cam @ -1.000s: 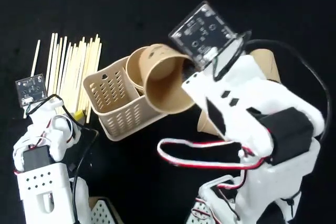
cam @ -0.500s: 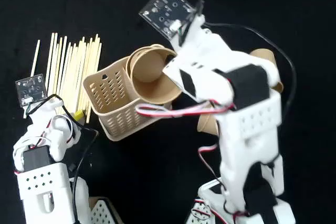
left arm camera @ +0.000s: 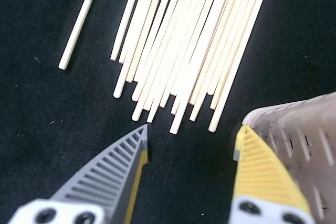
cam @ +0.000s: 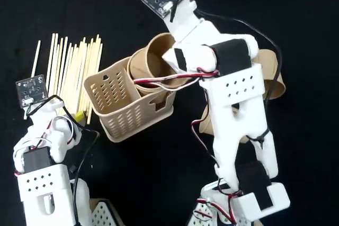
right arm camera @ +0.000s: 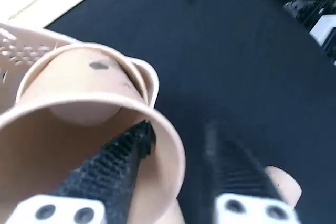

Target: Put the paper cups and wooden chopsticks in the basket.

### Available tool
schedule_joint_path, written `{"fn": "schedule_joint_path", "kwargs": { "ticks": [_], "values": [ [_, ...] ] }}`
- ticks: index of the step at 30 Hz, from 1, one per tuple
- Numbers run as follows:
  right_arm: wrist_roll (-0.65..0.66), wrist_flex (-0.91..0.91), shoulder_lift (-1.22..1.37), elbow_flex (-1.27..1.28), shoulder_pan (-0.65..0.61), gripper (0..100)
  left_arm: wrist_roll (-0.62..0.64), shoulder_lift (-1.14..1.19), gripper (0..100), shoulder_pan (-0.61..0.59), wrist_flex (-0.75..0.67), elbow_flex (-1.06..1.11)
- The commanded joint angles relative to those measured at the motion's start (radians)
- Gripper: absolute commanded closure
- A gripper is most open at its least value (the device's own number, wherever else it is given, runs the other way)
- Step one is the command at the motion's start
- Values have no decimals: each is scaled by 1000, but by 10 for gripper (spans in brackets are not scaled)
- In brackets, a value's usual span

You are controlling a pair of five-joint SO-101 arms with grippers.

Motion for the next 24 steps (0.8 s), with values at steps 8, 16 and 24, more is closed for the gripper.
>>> {"fn": "schedule_joint_path", "kwargs": {
  "ticks": [8, 16, 24],
  "values": [
    [-3, -158, 4, -33, -133, 742, 11, -8, 737, -1, -18, -2],
    [0, -206, 5, -13, -190, 754, 11, -8, 737, -1, -18, -2],
    [-2, -247, -16, 33, -157, 754, 11, -8, 737, -2, -18, -2]
  ]
}}
